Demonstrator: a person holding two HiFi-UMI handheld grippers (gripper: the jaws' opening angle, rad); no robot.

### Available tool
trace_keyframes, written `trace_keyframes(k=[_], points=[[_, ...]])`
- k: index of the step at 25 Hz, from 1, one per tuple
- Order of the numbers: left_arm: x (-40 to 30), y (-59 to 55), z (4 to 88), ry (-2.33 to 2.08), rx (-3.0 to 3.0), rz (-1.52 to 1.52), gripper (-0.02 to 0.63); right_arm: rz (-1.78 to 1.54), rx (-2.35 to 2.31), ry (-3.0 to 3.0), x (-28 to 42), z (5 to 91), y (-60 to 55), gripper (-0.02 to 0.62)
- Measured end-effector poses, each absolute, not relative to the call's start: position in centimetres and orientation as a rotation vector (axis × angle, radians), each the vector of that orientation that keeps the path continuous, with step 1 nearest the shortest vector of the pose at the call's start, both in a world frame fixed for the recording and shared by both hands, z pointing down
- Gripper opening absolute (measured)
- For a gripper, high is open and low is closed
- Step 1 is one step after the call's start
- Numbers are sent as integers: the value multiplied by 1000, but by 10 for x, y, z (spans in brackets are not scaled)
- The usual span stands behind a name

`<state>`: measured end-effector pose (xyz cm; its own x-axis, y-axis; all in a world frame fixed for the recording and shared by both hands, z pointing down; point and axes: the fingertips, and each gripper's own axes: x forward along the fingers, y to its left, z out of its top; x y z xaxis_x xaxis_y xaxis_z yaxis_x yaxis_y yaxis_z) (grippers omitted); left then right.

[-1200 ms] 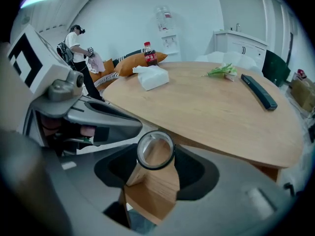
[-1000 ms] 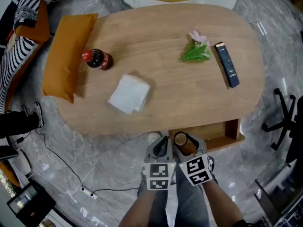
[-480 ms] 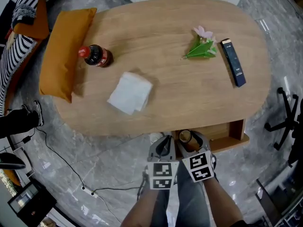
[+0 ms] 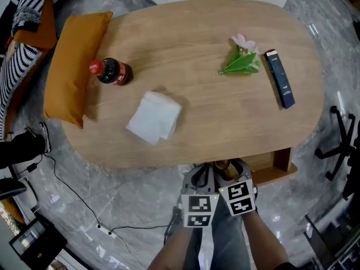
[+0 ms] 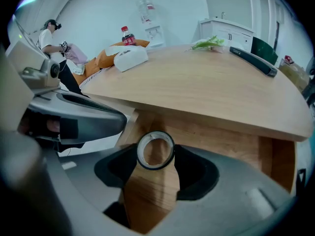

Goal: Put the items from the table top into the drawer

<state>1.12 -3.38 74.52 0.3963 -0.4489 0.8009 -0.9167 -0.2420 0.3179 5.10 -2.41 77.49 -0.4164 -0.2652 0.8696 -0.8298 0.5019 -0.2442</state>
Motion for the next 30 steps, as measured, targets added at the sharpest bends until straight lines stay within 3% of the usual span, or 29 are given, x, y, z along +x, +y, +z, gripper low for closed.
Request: trace_keyframes(k=[30], points=[[10,-33,756,-1124,1854,748,12,962,903,-1897,46,812,-36,236]])
